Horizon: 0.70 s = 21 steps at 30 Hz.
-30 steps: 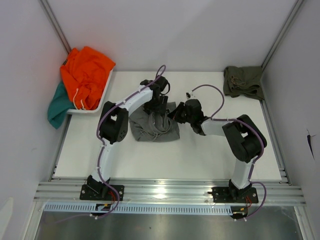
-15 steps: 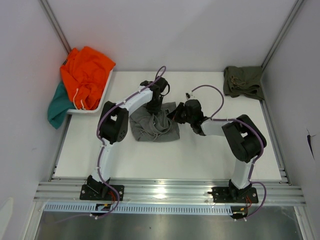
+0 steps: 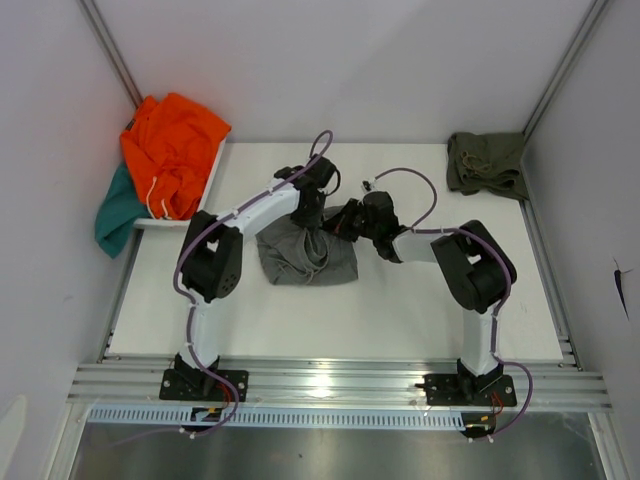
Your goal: Fold and stack the shorts
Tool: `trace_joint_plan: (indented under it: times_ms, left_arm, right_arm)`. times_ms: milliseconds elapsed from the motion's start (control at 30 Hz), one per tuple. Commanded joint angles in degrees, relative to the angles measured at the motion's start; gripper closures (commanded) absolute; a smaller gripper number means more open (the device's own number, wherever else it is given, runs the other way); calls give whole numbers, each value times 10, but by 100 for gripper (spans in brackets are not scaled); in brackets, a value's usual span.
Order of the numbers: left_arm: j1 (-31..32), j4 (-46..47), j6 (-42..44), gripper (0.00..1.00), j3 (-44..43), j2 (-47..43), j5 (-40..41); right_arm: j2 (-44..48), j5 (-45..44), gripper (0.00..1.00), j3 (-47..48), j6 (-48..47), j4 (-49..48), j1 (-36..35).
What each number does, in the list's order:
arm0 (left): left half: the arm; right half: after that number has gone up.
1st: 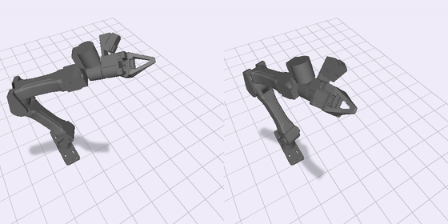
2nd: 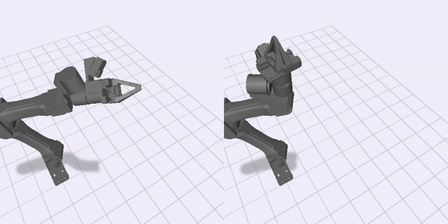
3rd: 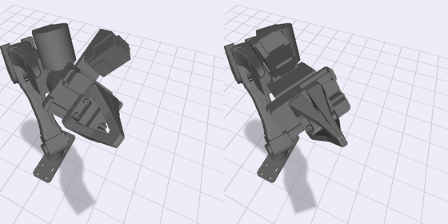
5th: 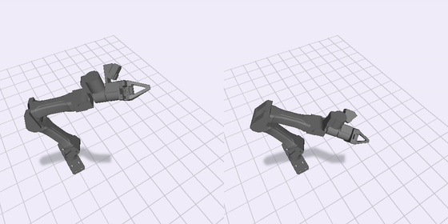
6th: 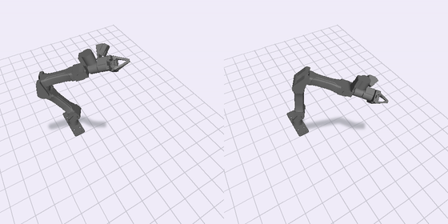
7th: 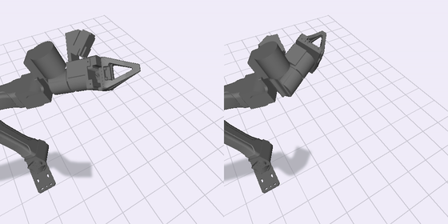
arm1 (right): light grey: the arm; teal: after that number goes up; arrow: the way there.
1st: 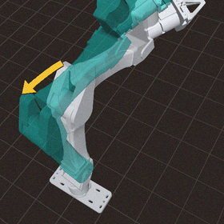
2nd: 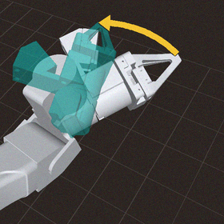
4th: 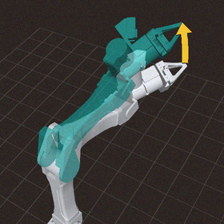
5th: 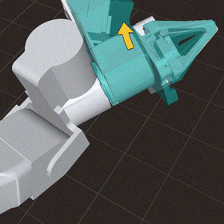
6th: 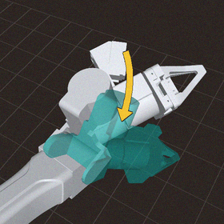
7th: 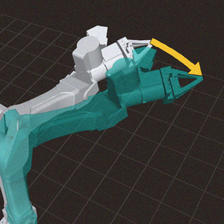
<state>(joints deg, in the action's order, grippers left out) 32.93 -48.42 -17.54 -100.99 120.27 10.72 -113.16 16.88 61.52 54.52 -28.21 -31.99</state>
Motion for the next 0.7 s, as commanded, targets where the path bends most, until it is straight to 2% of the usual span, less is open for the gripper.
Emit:
trace_joint_plan:
  times_ms: [0,433,567,667]
  left_arm:
    - [9,39,-14,99,16,-51,-9]
    - [20,57,-15,99,28,-42,-29]
    - [20,59,-14,96,25,-37,-49]
    - [20,63,-13,92,21,-29,-81]
  right_arm:
    - [-20,38,100,21,56,-50,1]
    - [-43,67,99,14,113,-151,2]
    - [-43,69,99,-3,124,-193,2]
    - [-54,82,94,2,130,-214,-1]
